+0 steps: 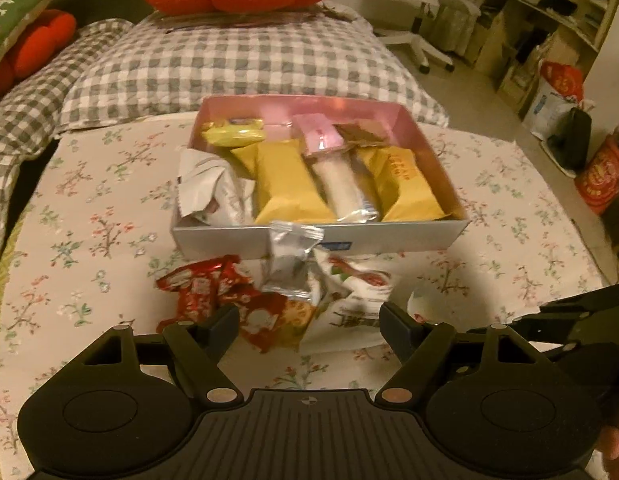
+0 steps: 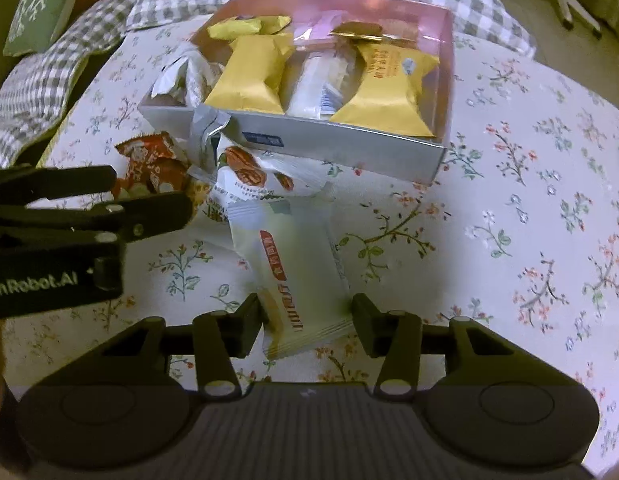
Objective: Organize snacks
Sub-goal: 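Grasp the pecan snack packet with the left tool while the right holds the white packet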
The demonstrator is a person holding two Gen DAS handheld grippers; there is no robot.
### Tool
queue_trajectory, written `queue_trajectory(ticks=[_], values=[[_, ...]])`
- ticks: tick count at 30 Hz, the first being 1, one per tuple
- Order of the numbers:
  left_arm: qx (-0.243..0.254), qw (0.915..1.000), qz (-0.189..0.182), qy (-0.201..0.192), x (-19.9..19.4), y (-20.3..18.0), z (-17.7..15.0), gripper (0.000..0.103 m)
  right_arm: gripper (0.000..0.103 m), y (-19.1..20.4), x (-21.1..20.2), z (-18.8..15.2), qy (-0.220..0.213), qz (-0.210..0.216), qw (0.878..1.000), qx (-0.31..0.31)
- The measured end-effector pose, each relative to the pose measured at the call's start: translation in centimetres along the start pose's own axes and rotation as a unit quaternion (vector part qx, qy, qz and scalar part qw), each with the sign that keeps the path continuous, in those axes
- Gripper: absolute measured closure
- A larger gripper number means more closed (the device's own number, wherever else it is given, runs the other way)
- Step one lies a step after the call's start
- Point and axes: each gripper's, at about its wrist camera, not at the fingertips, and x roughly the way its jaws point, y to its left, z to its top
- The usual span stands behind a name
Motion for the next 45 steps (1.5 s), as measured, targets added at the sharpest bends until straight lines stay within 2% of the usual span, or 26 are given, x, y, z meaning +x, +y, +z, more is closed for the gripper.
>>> queue_trajectory(ticks=[4, 8, 11, 14, 16, 17, 18, 21, 24, 29, 43, 45], values=[[0.039, 0.9991, 0.017, 0.001, 0.6, -1.3, -0.3, 0.028, 0.058, -1.5, -0.9, 0.4, 0.003, -0.041, 0.998, 0.044], [0.067, 0.9977, 0.009, -0.003, 1.3, -2.8, -0.5, 0.028, 0.058, -2.8, -1.4, 0.5, 0.000, -0.056, 0.994, 0.089], [0.082, 0.9966, 0.012, -0.002, 2.2, -3.8, -0.4, 0.028, 0.058, -2.9, -1.4, 0.4, -0.007, -0.067, 0.993, 0.100], [0.089, 0.9958, 0.018, 0.008, 3.2, -4.5, -0.3, 0.028, 0.058, -3.1, -1.2, 0.5, -0.016, -0.097, 0.990, 0.096], [0.087, 0.9957, 0.023, 0.021, 4.0, -4.6, -0.3, 0.030, 0.058, -3.7, -1.3, 0.5, -0.015, -0.094, 0.990, 0.104], [0.085, 0.9957, 0.028, 0.025, 4.4, -4.6, -0.3, 0.036, 0.058, -3.9, -1.2, 0.6, -0.014, -0.093, 0.990, 0.107], [0.081, 0.9958, 0.030, 0.030, 4.7, -4.4, -0.3, 0.048, 0.058, -4.0, -1.2, 0.6, -0.014, -0.094, 0.990, 0.107], [0.062, 0.9973, 0.019, 0.033, 4.8, -3.6, 0.1, 0.062, 0.058, -3.9, -1.2, 0.6, -0.017, -0.091, 0.990, 0.108], [0.062, 0.9978, 0.007, 0.022, 4.3, -3.1, 0.2, 0.071, 0.058, -3.6, -1.4, 0.7, -0.026, -0.088, 0.991, 0.102], [0.051, 0.9985, -0.012, 0.013, 3.1, -2.3, 0.5, 0.081, 0.058, -3.1, -1.8, 0.6, -0.035, -0.079, 0.992, 0.093], [0.039, 0.9983, -0.042, 0.007, 1.8, -1.5, 0.9, 0.091, 0.058, -3.1, -1.9, 0.6, -0.041, -0.075, 0.991, 0.098], [0.040, 0.9981, -0.045, 0.009, 1.7, -1.5, 0.9, 0.103, 0.058, -3.1, -1.9, 0.6, -0.041, -0.074, 0.991, 0.099]])
